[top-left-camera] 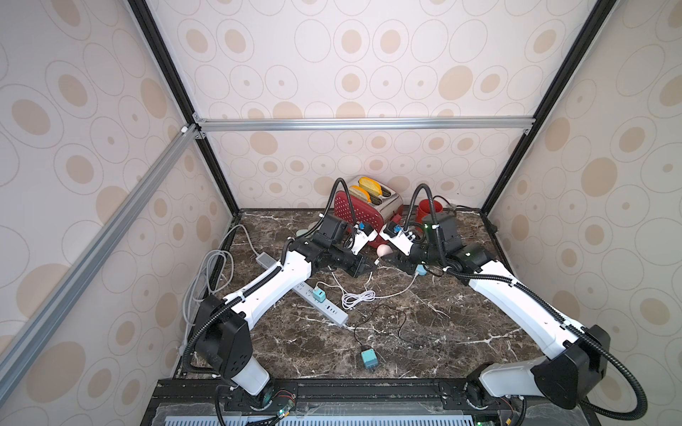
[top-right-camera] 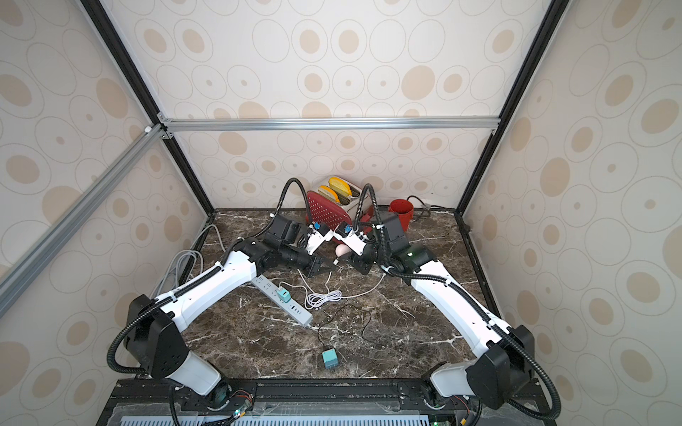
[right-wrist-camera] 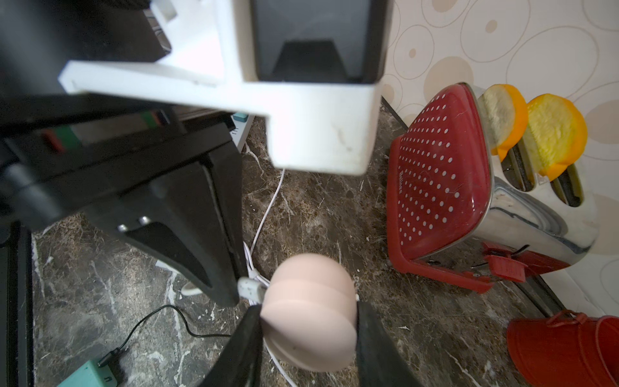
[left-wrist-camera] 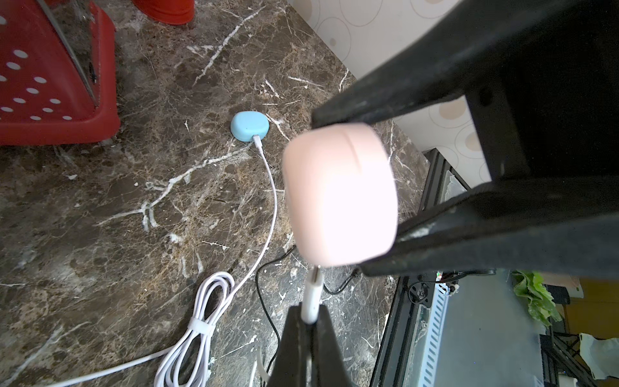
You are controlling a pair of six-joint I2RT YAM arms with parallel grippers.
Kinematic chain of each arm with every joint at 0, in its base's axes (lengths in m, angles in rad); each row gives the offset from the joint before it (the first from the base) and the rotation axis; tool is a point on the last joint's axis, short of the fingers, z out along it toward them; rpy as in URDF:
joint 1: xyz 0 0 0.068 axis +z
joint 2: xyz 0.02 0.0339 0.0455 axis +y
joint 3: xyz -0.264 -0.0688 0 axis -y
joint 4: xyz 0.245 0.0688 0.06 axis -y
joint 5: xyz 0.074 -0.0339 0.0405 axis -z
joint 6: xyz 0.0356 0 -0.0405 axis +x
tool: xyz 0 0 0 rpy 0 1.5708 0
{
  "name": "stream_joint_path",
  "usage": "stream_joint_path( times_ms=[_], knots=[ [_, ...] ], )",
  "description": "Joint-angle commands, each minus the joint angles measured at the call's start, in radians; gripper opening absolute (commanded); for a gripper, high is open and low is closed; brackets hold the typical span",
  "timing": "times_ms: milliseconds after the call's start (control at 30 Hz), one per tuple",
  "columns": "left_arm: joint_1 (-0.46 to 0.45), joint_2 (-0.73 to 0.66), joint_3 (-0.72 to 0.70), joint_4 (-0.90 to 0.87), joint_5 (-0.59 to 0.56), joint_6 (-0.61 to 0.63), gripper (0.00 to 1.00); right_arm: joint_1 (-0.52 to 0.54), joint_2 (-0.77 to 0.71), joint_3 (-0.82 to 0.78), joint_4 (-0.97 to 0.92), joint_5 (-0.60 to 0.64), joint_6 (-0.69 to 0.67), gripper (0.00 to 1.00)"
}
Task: Charge the bluetooth headset
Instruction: Insert the charging cable into the bluetooth headset.
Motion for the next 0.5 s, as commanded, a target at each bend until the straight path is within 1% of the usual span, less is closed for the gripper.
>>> stream_joint_path(
  times_ms=[0, 100, 267, 467],
  knots=[
    [-0.007, 0.013, 0.054, -0.015, -0.010, 0.020, 0.00, 0.015, 0.006, 0.032, -0.026, -0.043, -0.014, 0.19],
    [-0.011, 0.014, 0.059, -0.019, -0.011, 0.023, 0.00, 0.023, 0.009, 0.041, -0.035, -0.029, -0.013, 0.19],
    [-0.012, 0.015, 0.070, -0.027, -0.019, 0.030, 0.00, 0.072, 0.029, 0.066, -0.077, 0.049, -0.027, 0.19],
    [-0.013, 0.006, 0.069, -0.037, -0.037, 0.036, 0.00, 0.083, 0.034, 0.060, -0.067, 0.076, -0.002, 0.19]
  ],
)
